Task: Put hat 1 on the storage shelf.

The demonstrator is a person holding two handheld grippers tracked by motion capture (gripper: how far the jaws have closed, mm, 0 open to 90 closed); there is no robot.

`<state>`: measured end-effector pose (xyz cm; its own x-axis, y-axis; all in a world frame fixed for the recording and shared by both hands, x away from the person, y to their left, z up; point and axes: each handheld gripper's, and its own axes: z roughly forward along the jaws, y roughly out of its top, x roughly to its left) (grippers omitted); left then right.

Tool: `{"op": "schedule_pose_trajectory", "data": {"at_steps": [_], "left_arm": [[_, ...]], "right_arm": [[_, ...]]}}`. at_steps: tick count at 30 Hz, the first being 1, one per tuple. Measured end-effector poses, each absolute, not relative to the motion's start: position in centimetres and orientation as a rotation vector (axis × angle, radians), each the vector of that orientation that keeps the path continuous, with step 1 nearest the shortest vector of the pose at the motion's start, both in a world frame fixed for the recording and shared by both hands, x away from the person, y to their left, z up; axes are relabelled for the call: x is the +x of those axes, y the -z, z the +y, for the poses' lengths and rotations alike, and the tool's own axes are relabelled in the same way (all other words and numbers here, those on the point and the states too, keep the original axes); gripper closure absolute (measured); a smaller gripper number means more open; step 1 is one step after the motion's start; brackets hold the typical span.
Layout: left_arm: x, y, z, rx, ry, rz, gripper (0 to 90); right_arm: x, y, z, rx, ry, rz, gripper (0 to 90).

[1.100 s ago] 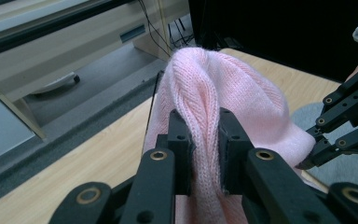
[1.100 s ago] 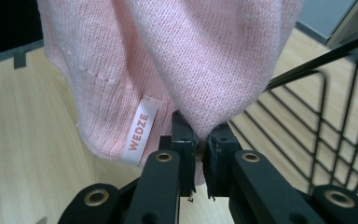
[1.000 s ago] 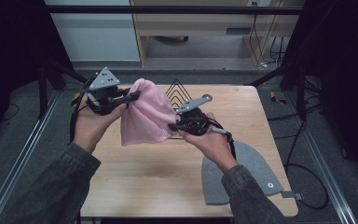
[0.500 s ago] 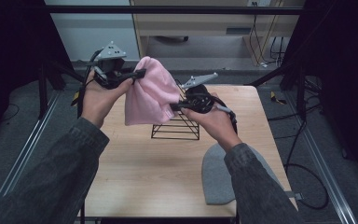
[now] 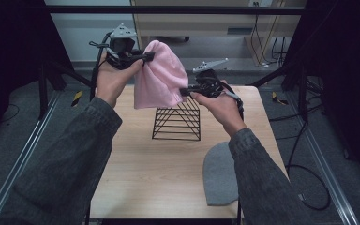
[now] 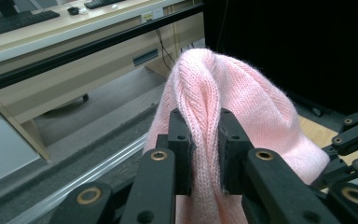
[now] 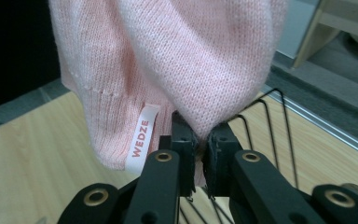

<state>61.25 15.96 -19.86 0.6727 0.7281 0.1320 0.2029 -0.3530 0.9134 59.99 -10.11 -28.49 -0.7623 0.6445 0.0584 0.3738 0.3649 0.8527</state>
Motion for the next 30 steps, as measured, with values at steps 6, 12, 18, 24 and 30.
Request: {"op": "schedule_pose_trajectory", "data": {"at_steps": [6, 12, 18, 24, 30], "left_arm": [[62.4, 20.6, 14.8, 1.892, -0.663, 0.714, 77.8], [63.1, 21.3, 13.9, 1.886, -0.678, 0.701, 77.7], [63.6, 22.0, 13.2, 1.898, -0.683, 0.681, 77.6], [64.0, 22.6, 12.9, 1.908, -0.688, 0.667, 77.6], [64.3, 23.7, 12.6, 1.913, -0.692, 0.659, 77.6]], "right_arm": [[60.9, 29.4, -11.1, 0.928, -1.32, 2.304, 83.8], [61.3, 30.0, -11.9, 0.935, -1.29, 2.282, 83.6], [61.5, 30.7, -12.6, 0.949, -1.257, 2.289, 83.2], [61.7, 31.5, -13.0, 0.97, -1.249, 2.289, 82.8], [61.7, 32.5, -13.2, 0.975, -1.231, 2.298, 82.6]]}}
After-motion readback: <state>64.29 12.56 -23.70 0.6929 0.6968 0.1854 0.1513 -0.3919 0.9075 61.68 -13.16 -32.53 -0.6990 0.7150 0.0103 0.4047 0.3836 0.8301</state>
